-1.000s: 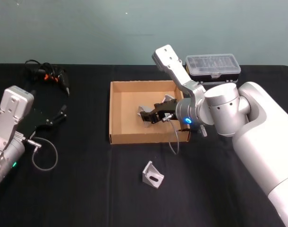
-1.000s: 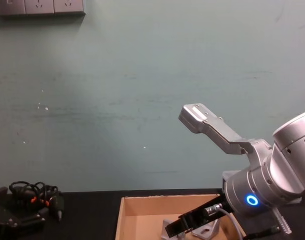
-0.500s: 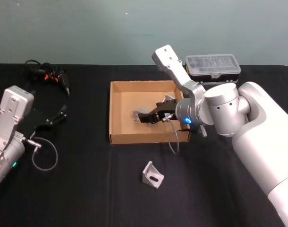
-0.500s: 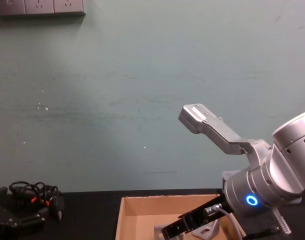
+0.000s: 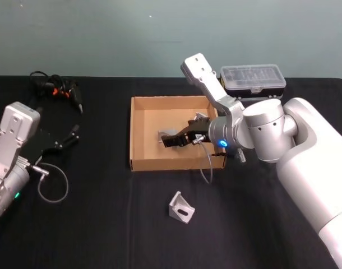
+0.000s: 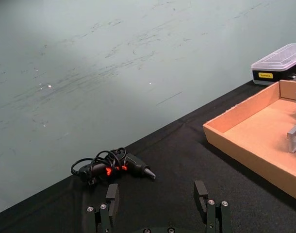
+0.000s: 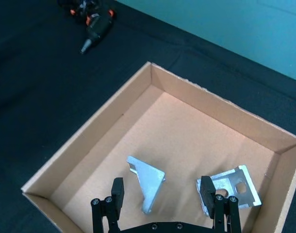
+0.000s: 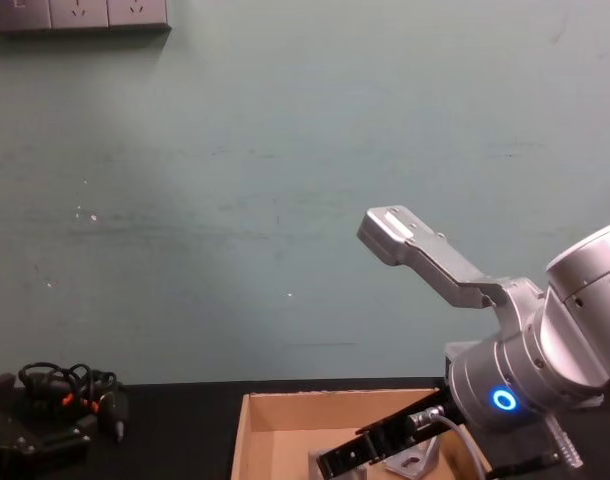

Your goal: Use one hand to pick up the angle iron from the table and place it into the box.

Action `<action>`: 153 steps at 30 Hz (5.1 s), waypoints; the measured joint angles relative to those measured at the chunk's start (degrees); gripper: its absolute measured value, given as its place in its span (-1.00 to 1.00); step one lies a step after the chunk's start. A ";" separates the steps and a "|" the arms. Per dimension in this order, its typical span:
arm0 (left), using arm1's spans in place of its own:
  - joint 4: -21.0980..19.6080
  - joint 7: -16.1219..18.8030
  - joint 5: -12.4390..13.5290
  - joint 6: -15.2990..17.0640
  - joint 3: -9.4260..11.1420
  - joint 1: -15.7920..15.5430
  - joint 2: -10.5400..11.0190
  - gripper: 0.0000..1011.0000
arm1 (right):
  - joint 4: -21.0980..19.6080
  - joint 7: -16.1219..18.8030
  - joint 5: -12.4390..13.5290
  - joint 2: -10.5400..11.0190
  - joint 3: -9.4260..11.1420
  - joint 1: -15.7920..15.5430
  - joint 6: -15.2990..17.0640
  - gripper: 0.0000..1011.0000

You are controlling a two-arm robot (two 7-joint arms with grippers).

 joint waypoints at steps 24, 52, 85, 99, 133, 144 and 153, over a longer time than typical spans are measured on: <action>0.00 0.00 0.00 0.00 0.00 0.00 0.00 1.00 | -27.97 4.09 3.29 11.66 2.40 -14.78 0.36 0.99; 0.00 0.00 0.00 0.00 0.00 0.00 0.00 1.00 | -40.31 10.09 6.83 24.92 -1.47 -24.59 -3.96 0.99; 0.00 0.00 0.00 0.00 0.00 0.00 0.00 1.00 | -32.23 7.99 7.16 21.01 -8.68 -18.87 -3.41 0.99; 0.00 0.00 0.00 0.00 0.00 0.00 0.00 1.00 | -30.06 7.51 6.41 19.52 -9.53 -17.92 -3.84 0.99; 0.00 0.00 0.00 0.00 0.00 0.00 0.00 1.00 | -30.37 7.55 6.49 19.72 -9.38 -18.03 -3.81 -0.10; 0.00 0.00 0.00 0.00 0.00 0.00 0.00 1.00 | -33.45 7.05 9.59 20.49 -6.03 -18.90 -2.07 -0.10; 0.00 0.00 0.00 0.00 0.00 0.00 0.00 1.00 | -32.01 6.63 12.55 19.13 -4.37 -15.18 0.76 -0.10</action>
